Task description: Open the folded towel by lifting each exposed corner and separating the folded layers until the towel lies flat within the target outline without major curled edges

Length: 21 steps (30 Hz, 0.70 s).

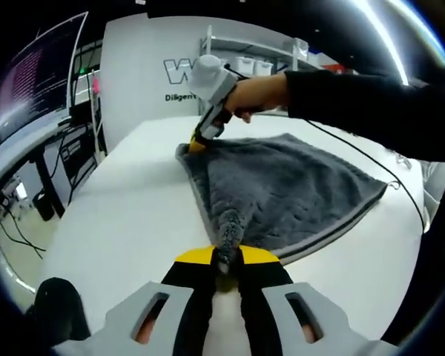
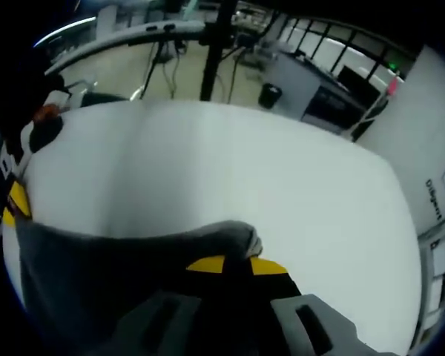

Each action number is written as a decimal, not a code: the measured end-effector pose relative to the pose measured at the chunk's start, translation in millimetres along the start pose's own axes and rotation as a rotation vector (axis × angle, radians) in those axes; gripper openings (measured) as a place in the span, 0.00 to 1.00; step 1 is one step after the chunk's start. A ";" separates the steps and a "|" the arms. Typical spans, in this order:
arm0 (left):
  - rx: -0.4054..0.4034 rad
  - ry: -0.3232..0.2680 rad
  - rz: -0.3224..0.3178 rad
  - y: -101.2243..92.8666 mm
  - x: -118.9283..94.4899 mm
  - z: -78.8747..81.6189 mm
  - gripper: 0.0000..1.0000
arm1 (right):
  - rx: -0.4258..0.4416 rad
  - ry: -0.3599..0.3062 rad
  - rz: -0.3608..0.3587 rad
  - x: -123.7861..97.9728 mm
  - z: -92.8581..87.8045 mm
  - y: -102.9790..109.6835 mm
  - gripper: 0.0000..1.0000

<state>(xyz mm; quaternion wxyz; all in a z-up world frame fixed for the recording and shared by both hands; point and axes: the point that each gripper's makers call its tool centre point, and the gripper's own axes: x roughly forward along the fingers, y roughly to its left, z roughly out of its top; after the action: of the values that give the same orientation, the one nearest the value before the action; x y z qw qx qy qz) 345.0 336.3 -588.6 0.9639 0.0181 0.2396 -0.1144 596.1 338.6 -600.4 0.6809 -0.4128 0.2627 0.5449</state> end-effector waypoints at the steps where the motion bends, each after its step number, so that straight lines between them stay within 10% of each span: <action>1: 0.007 -0.007 0.009 2.0 -1.1 0.5 0.16 | -0.058 -0.018 -0.010 -0.6 2.5 -2.8 0.11; 5: -0.012 -0.071 0.046 11.9 -7.4 8.6 0.35 | -0.086 -0.040 -0.039 -6.6 4.8 -8.9 0.35; 12: -0.093 -0.169 0.112 26.7 -16.2 24.0 0.99 | -0.087 -0.125 -0.068 -21.9 13.4 -27.7 0.93; 16: -0.094 -0.224 0.237 45.5 -27.5 32.7 1.00 | -0.129 -0.174 -0.023 -32.2 21.4 -19.9 1.00; 21: -0.127 -0.219 0.240 43.0 -29.6 34.0 1.00 | -0.146 -0.192 -0.003 -40.8 23.1 -16.6 1.00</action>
<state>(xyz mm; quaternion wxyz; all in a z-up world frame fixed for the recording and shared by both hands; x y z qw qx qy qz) 345.0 381.4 -545.6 0.9902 -0.0269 0.1358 0.0155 598.9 335.7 -550.8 0.6720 -0.4075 0.1553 0.5986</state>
